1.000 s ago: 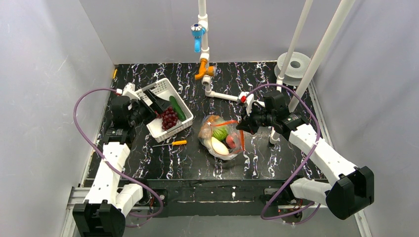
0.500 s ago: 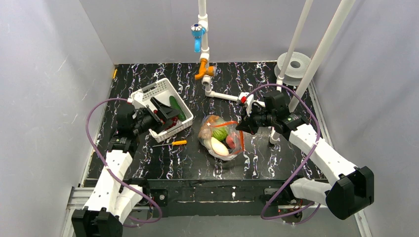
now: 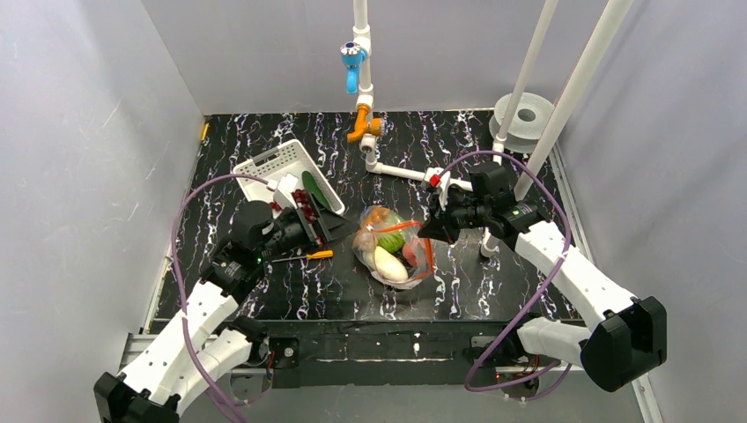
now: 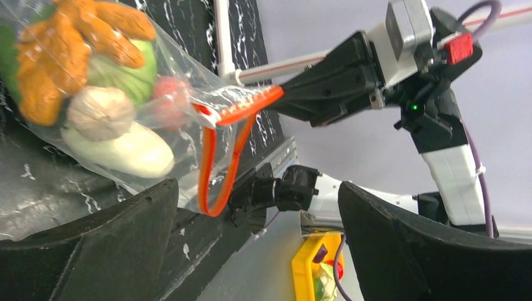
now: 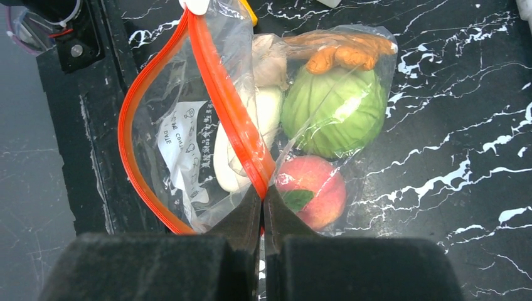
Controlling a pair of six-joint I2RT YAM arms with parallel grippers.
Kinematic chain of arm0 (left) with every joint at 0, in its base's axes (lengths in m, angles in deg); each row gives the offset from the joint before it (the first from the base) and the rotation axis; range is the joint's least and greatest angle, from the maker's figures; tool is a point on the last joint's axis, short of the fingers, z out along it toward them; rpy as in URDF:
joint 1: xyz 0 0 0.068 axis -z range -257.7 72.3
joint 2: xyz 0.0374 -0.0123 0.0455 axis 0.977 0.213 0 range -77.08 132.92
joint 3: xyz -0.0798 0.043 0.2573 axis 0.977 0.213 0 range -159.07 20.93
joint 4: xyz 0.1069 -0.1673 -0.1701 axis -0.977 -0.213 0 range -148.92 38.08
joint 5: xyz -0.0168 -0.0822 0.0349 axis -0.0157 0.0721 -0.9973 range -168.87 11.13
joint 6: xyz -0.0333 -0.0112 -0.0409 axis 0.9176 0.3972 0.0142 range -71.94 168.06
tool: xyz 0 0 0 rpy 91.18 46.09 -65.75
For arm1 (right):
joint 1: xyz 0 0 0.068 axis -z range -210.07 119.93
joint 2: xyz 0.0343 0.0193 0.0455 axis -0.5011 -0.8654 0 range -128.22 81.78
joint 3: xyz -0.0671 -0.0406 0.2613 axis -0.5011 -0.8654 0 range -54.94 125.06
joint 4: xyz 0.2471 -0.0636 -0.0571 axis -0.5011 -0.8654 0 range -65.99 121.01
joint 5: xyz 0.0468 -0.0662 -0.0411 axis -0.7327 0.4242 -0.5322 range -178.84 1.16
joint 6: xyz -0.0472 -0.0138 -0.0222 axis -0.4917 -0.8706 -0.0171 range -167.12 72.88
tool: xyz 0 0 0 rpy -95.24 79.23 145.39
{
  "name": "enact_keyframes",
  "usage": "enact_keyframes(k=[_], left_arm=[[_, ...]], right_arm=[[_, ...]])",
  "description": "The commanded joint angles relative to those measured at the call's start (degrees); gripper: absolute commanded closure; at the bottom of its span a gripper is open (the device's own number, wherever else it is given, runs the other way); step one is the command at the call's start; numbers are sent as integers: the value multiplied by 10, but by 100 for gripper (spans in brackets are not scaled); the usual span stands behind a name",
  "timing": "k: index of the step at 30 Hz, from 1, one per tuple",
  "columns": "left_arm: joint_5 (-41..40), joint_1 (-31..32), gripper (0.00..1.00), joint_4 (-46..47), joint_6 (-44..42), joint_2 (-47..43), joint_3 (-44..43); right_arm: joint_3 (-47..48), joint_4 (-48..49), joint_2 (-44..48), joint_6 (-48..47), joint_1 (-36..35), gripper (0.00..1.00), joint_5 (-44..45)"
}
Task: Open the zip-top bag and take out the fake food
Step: Pick up the fake vegetable from the zipper food storage bag.
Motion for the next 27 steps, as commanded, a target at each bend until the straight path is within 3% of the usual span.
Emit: enact_keyframes(k=[1, 13, 21, 27], left_arm=[[-64, 67, 2, -4, 15, -13, -25], [-293, 294, 2, -37, 66, 66, -68], [-421, 373, 2, -66, 115, 137, -98], [-508, 404, 2, -166, 179, 205, -157]], right_arm=[[-5, 10, -5, 4, 1, 99, -32], [-4, 22, -24, 19, -12, 99, -46], [-6, 22, -26, 19, -17, 99, -43], [-7, 24, -26, 18, -18, 99, -40]])
